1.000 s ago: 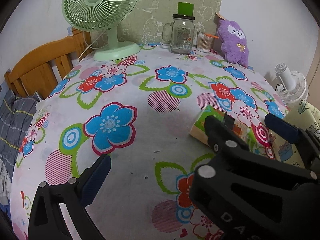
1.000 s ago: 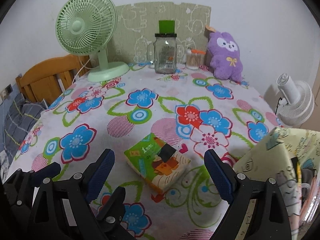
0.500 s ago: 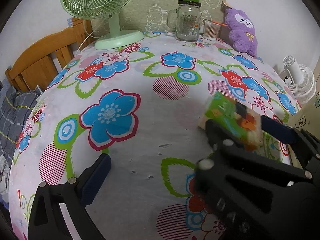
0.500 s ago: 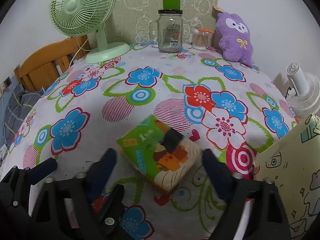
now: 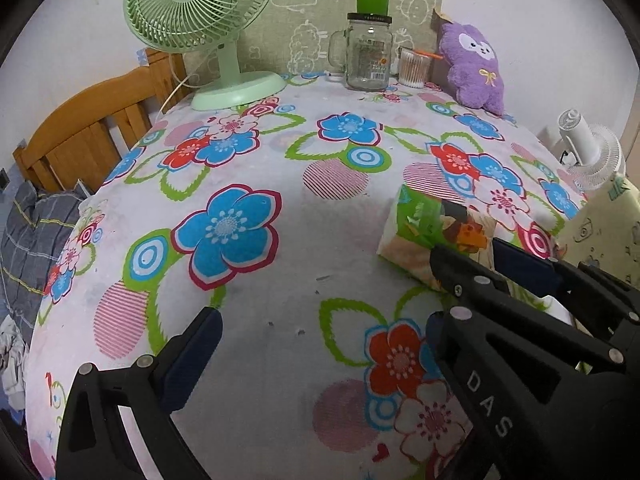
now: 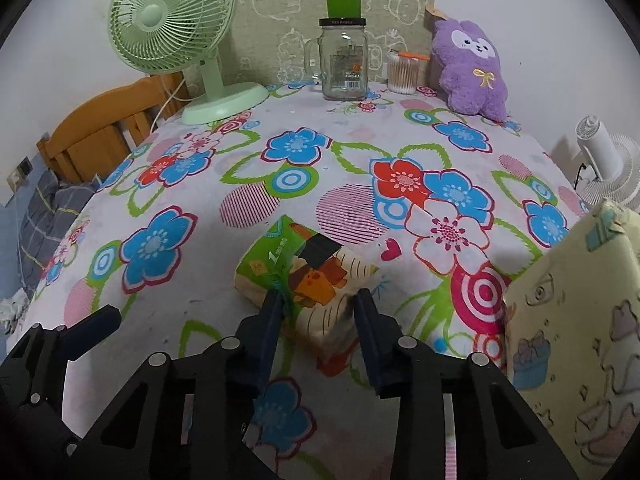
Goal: Organize soft objects
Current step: 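Grasp the green-orange tissue pack with the right gripper and lift it, then carry the green-orange tissue pack with the right gripper over the box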
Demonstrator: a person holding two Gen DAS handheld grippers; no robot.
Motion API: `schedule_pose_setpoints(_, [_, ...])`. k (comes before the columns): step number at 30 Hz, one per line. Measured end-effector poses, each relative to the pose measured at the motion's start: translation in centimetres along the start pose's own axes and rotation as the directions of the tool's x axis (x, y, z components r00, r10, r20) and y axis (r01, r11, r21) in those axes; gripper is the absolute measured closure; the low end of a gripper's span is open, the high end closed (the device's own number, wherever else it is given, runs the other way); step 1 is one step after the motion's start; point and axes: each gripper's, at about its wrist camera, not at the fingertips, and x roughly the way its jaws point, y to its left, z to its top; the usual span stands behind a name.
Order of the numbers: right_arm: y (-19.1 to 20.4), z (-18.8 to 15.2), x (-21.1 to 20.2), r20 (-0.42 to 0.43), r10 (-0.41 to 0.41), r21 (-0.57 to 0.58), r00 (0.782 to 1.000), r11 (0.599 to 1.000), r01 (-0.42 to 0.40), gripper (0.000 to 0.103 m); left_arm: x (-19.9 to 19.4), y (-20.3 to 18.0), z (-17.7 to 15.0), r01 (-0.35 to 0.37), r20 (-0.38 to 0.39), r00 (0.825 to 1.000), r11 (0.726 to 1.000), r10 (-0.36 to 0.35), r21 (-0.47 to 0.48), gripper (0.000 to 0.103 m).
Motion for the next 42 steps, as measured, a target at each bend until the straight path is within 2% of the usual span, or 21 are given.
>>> schedule_pose_setpoints(7, [-0.1,-0.7,-1.9,0.007,0.008,0.014,1.000,1.000,-0.008,0.066,-2.3,-0.5,-0.8,0.006,0.032,0.999,1.000,-0.006,-0.003,0.001])
schedule_pose_setpoints(11, [-0.1,-1.2,-4.2,0.037,-0.001,0.013,0.999,1.000,0.001,0.067,-3.9,-0.7,-1.2,0.011,0.057,0.998,1.000,-0.011,-0.004,0.001])
schedule_pose_setpoints(14, [-0.1,-1.4,-5.8,0.063,-0.004,0.012,0.998,1.000,0.003,0.070,-5.4,-0.9,-1.5,0.012,0.083,0.996,1.000,-0.012,-0.002,0.001])
schedule_pose_setpoints(15, [-0.1,-1.5,-6.3,0.071,-0.005,0.010,0.997,1.000,0.005,0.075,-5.8,-0.9,-1.5,0.009,0.090,0.996,1.000,-0.009,-0.002,0.001])
schedule_pose_setpoints(29, [0.4,-3.0,-11.5,0.140,0.011,-0.001,0.990,1.000,-0.011,0.077,-10.4,-1.2,-3.1,0.001,0.161,0.987,1.000,-0.002,0.007,0.001])
schedule_pose_setpoints(42, [-0.2,-3.7,-17.4,0.222,-0.002,0.000,0.975,1.000,0.002,0.077,-16.0,-2.6,-3.8,0.018,0.246,0.969,0.999,-0.025,0.030,0.001])
